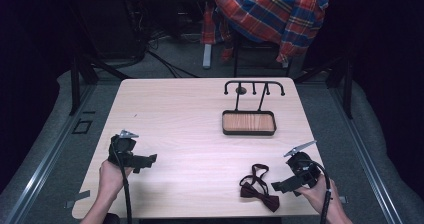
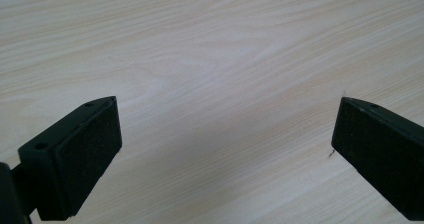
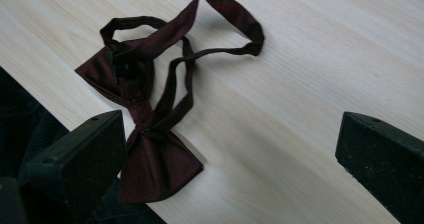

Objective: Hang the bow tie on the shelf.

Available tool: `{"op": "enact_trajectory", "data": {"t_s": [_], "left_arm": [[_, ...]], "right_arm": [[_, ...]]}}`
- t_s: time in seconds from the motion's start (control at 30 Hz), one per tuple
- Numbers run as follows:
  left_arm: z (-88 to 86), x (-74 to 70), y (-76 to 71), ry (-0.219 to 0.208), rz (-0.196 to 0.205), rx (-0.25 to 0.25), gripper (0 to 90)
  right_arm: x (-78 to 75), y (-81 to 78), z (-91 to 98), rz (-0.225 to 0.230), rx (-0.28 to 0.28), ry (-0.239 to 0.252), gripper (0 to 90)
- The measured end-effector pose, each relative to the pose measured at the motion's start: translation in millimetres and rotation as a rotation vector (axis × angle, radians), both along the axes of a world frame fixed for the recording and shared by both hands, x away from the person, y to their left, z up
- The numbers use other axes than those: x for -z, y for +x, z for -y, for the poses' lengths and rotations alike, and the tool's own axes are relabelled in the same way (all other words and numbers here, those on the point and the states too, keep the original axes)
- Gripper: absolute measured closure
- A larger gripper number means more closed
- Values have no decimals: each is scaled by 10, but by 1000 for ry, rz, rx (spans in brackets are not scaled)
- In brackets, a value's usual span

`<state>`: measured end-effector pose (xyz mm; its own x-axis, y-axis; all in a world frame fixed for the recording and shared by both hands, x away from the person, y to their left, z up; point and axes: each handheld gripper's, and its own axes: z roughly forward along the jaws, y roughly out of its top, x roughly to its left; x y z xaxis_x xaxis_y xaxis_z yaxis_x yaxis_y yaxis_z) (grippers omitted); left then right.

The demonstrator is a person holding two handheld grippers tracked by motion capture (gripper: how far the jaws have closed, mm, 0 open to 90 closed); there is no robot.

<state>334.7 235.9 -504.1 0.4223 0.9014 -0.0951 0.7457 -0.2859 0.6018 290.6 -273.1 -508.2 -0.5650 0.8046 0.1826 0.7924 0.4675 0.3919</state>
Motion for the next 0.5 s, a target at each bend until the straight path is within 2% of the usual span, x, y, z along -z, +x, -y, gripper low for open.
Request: {"op": "enact_trajectory", "data": {"t_s": [0.03, 0.1, 0.13, 0.17, 0.23, 0.27, 0.3, 0.33, 0.5], "left_arm": [[-11, -2, -1, -5, 4, -9, 0], [-31, 4, -2, -7, -2, -12, 0], [-50, 17, -9, -3, -6, -15, 0], [-57, 20, -15, -4, -10, -16, 0], [-70, 19, -26, -6, -12, -18, 0], [-72, 13, -29, -5, -13, -17, 0], [-67, 12, -29, -5, -8, -18, 0], [-62, 13, -28, -3, -6, -16, 0], [-35, 23, -16, 2, -15, -11, 0]], "right_arm": [[17, 9, -46, -15, -20, -9, 0], [27, 7, -82, -14, -15, -11, 0], [31, 16, -137, -13, -37, -24, 0], [34, 17, -165, -17, -38, -9, 5], [45, 23, -232, -12, -54, -15, 72], [43, 25, -259, -18, -73, -38, 101], [51, 18, -283, -20, -78, -36, 106], [60, 15, -305, -22, -99, -54, 109], [86, -16, -353, -10, -97, -69, 152]]}}
